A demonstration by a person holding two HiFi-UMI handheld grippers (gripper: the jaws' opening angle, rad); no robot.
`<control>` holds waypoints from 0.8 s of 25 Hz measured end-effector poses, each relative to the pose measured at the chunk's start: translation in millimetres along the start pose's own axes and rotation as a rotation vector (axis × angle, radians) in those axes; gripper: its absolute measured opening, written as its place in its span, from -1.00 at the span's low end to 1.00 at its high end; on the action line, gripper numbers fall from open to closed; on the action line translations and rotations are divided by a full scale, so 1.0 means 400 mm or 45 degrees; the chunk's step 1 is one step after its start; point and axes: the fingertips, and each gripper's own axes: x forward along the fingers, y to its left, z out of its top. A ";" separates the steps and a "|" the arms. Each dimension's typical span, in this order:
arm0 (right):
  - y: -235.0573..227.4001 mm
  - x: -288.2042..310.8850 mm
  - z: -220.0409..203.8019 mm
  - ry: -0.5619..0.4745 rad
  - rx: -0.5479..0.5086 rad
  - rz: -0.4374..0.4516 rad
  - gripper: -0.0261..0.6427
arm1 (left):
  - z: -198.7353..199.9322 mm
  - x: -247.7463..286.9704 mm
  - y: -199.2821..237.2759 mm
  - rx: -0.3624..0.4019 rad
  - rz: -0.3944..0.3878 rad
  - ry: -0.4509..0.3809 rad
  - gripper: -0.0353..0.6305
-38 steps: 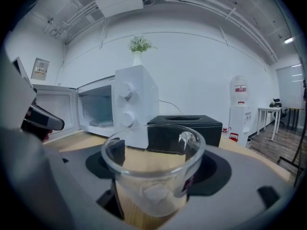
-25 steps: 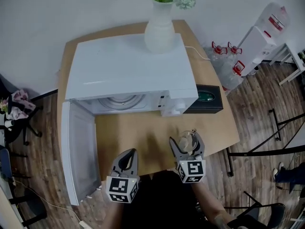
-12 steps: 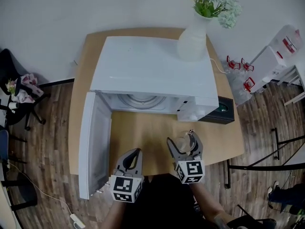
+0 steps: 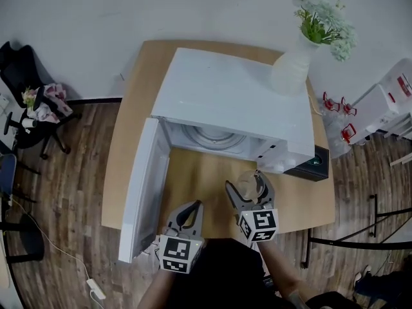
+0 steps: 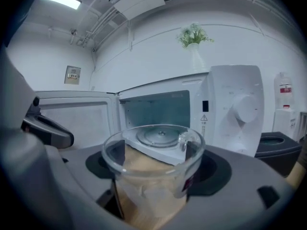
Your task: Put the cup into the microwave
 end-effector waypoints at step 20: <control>0.083 0.236 0.155 -0.079 -0.118 0.137 0.29 | 0.044 0.005 0.053 -0.008 0.068 -0.049 -0.88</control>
